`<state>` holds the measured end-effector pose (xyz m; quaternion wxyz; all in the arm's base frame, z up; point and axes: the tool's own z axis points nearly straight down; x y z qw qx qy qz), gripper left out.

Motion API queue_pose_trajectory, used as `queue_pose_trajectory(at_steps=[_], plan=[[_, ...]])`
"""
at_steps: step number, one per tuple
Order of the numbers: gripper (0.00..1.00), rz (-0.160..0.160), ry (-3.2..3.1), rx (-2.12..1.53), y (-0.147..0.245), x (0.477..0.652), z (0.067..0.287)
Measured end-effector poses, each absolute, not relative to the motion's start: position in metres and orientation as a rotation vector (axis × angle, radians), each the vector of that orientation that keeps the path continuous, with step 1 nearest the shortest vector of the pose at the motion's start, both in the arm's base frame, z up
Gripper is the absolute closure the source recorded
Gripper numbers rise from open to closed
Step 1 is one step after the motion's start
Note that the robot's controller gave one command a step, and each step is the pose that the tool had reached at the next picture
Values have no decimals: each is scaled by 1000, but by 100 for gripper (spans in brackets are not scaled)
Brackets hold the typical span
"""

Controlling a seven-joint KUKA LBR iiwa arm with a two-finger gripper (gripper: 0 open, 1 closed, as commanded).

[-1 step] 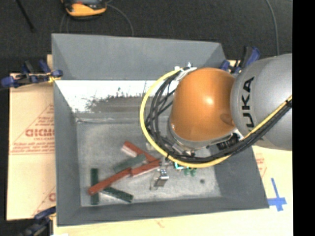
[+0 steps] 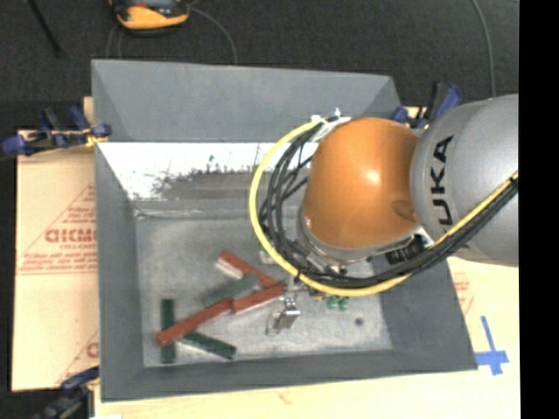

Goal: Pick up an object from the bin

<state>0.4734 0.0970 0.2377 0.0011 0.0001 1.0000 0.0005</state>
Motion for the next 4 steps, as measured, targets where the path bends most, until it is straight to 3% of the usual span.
queue_pose_trajectory(at_steps=[1, 3, 4], plan=[[0, 4, 3133, -36, 109, 502, 159], [0, 3, 3136, -7, 110, 532, 136], [0, 0, 3118, -339, 106, 546, 82]])
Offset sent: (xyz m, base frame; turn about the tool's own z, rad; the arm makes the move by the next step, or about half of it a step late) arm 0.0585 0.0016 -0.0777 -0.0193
